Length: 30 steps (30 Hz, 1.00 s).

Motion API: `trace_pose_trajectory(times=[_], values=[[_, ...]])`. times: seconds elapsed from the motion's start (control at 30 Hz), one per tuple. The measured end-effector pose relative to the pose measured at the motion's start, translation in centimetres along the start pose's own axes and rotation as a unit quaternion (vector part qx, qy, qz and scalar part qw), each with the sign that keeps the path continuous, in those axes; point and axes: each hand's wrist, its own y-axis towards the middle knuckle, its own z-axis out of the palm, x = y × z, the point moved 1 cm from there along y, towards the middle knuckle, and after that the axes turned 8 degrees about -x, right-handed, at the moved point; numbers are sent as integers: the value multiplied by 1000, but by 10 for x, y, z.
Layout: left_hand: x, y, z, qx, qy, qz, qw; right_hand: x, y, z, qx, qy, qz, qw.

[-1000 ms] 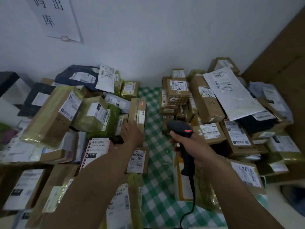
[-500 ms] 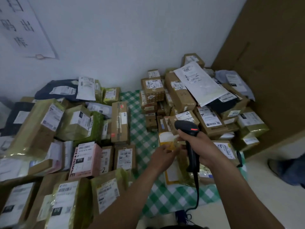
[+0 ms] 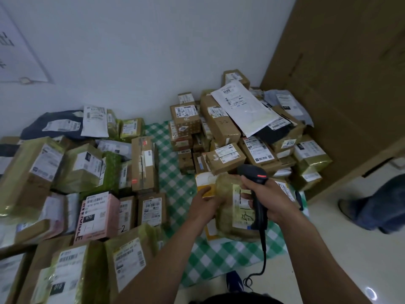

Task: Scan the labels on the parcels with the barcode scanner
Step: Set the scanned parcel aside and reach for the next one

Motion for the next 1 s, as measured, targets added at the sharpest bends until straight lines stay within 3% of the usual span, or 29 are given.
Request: trace_pose_trajectory(times=[0.23,0.33,0.47,0.63,0.7,0.83,1.0], values=[[14,-15,-45,-117,-20,84,989,-6,2,17,32,-27,-15,999],[33,-11,-59,-137,-17,53,989,-12,-3,34,63,-58,-4,996],[41,-13,-63,-104,0,16,994,-19,-5,55,89,-79,0,993],[30,-13,-74,-159,154,82,972,-21,-4,59,92,-84,-4,992],[21,-11,-78,-136,183,108,968,-24,-5,59,97,-97,-6,991],[11,-4,-75,0,-5,4,1000,-27,-8,59,105,-104,1,989],[14,0,-78,38,-105,-40,993,-26,-7,58,95,-111,0,989]])
